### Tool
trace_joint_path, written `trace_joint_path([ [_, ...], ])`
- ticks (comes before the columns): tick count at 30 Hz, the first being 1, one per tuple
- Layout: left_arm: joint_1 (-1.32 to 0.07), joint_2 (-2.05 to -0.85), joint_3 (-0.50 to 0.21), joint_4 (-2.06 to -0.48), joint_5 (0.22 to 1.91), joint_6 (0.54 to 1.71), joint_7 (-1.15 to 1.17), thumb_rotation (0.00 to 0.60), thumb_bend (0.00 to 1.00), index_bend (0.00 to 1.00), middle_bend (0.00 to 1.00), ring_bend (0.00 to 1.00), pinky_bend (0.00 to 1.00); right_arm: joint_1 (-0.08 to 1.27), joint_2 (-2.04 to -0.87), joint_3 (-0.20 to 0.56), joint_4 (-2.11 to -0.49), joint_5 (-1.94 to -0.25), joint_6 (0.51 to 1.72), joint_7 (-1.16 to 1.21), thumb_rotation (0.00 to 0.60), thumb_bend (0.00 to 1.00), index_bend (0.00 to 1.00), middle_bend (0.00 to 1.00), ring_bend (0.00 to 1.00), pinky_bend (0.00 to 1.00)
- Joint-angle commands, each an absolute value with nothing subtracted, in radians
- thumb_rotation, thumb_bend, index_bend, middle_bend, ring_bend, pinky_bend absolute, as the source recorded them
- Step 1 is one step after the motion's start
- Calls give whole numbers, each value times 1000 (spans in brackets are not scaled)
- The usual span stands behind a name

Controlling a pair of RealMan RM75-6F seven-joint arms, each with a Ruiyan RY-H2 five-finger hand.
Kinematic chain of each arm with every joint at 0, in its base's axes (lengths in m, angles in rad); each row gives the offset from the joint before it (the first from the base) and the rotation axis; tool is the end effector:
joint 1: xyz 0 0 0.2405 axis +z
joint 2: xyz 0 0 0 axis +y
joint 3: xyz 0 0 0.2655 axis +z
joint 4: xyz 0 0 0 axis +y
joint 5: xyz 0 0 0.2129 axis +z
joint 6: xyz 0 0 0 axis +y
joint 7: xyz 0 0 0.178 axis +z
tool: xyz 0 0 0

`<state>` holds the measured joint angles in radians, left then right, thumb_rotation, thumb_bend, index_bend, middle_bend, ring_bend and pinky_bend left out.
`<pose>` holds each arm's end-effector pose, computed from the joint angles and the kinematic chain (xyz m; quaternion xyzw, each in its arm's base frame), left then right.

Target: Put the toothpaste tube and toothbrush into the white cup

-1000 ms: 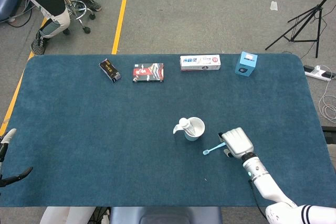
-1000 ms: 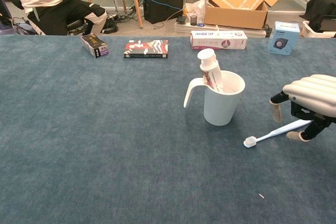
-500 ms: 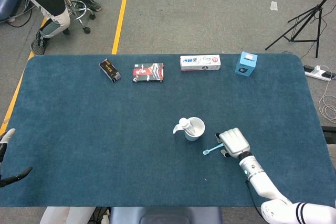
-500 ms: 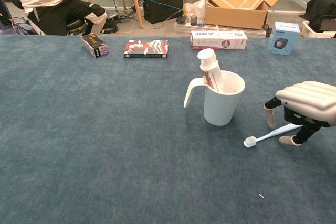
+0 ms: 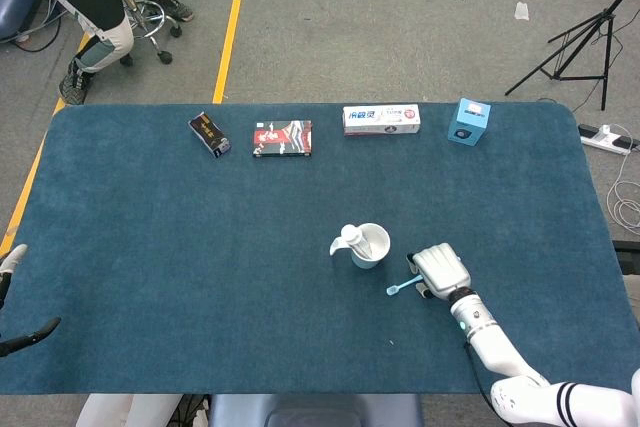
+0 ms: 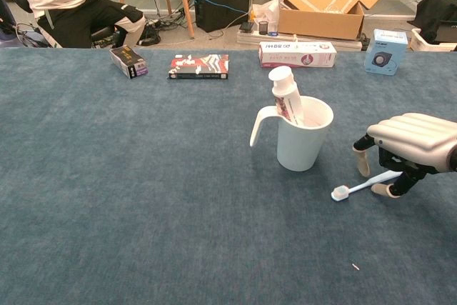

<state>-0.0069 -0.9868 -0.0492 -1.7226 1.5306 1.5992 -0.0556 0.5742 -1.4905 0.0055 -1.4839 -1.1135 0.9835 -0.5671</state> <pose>-0.3088 0.1899 0.2087 -0.5615 -0.3781 -0.4168 0.6067 -0.2467 -0.3199 -0.0338 0.7916 -0.3375 0.2134 0.4625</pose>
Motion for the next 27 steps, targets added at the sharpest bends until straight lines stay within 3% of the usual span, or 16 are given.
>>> trace_joint_path([
  [1,-7,-986,-50,-1723,1530,1600,-56,600,45,31,156,164,258,576,-1493,7,-1481,-1110,980,-571,600,209,523,1000,1000,1000],
  [27,-5,-985,-50,-1724,1531,1602,-57,600,45,31,156,164,258,582,-1510,13,-1463,-1091,969,-593,600,217,568,1000,1000,1000],
])
